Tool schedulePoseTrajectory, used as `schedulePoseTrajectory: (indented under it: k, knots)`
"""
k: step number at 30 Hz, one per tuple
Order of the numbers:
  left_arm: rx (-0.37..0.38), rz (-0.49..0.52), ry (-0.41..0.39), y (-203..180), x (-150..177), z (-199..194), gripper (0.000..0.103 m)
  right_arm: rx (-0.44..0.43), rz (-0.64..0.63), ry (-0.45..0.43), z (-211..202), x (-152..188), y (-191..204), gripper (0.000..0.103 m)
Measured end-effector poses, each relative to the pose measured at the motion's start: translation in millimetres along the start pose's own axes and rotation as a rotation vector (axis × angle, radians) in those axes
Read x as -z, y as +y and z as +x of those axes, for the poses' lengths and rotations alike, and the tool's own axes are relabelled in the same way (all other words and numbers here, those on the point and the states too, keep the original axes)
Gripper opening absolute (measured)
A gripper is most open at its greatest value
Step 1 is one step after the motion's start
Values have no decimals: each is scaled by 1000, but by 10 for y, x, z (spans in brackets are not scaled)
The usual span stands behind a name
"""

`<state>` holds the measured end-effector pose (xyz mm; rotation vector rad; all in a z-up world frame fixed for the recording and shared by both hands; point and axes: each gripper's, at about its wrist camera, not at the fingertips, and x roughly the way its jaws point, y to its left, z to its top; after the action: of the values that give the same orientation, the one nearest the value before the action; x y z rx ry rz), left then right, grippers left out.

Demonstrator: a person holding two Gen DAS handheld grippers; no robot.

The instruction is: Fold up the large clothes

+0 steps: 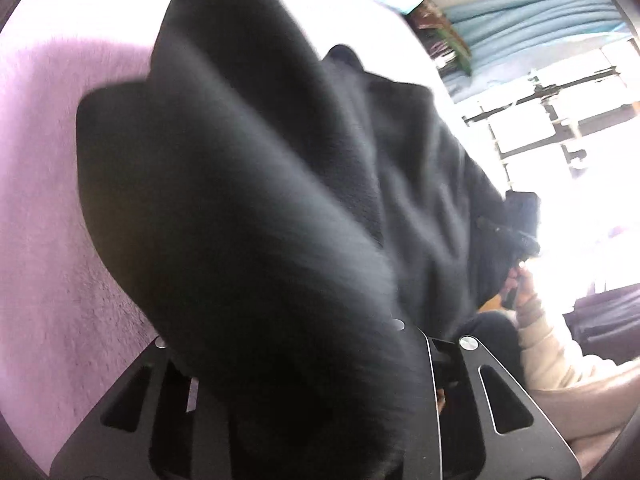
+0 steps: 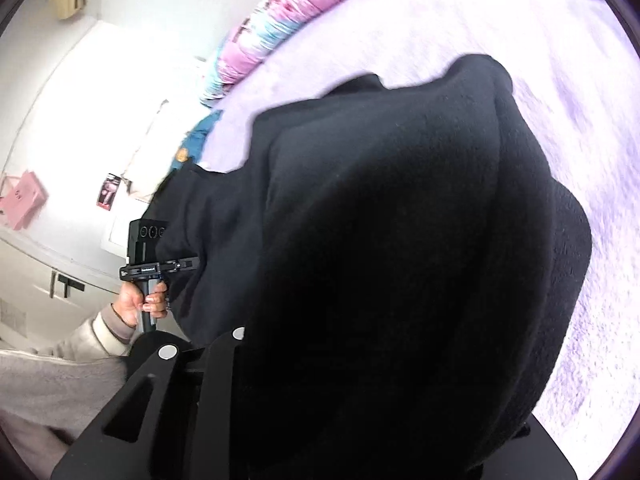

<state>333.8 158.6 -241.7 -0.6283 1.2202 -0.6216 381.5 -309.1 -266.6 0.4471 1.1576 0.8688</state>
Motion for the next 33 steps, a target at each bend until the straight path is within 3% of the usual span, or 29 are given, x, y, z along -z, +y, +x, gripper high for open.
schedulePoseTrajectory:
  k: [5, 10, 17, 25, 33]
  knots:
    - [38, 18, -33, -276, -39, -341, 26, -13, -80, -20, -160, -187, 401, 26]
    - [74, 41, -118, -567, -90, -837, 25, -36, -151, -48, -228, -524, 870, 26]
    - [53, 63, -229, -759, -109, -1733, 25, -70, -278, -50, -179, -971, 1654, 26]
    - [-7, 31, -339, -486, 149, -2879, 25, -127, -366, -10, 219, -1398, 2437, 26]
    - [-101, -24, -449, 70, 517, -4122, 25, -194, -486, 70, 1089, -1818, 3505, 26]
